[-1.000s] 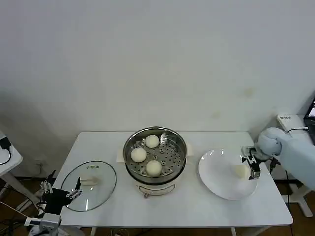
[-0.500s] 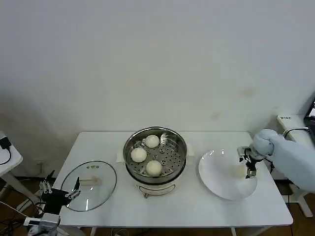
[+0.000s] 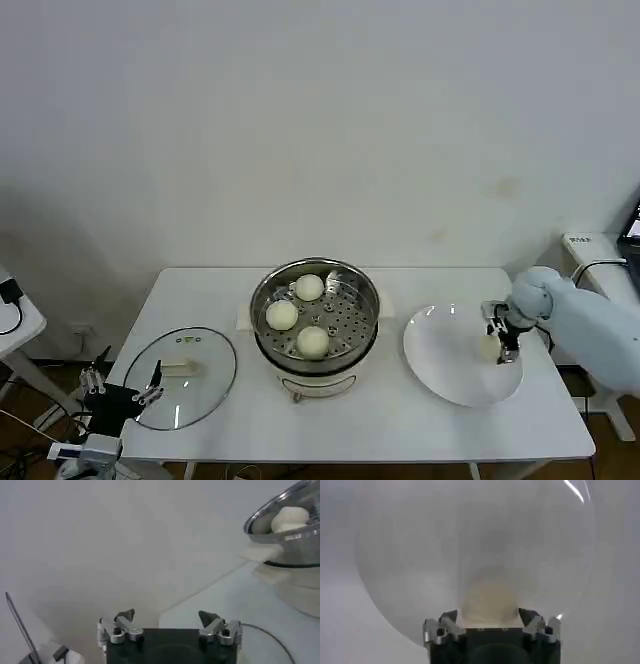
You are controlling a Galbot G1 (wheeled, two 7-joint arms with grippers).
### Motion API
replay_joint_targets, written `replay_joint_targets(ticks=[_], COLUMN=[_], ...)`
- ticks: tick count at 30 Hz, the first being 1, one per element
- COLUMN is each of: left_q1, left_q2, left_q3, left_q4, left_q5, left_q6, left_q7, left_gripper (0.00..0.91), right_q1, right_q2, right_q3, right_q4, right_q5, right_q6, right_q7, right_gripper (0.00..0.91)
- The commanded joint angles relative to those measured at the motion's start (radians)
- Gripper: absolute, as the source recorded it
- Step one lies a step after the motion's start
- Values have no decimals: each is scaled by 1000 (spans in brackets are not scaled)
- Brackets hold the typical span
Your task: Take steamed baozi put them in steamer then cover it.
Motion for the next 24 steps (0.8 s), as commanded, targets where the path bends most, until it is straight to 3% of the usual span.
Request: replay_joint_targets(ticks=[1, 15, 24], left_q1=[3, -2, -19], left_q2=[1, 2, 6], left_q3=[-5, -13, -6], left_q4=[-5, -14, -4], left_q5=[-2, -6, -4], left_q6=[0, 2, 1], left_q7=[0, 2, 2], left_gripper=[907, 907, 907], right_q1=[1, 199, 506], right_q2=[1, -49, -42], right_q3=[2, -105, -328], right_q4=[-1, 137, 290], right_q5=[-1, 125, 272], right_q6=[-4, -37, -118], right_q7=[-2, -30, -14], right_gripper=[715, 675, 685])
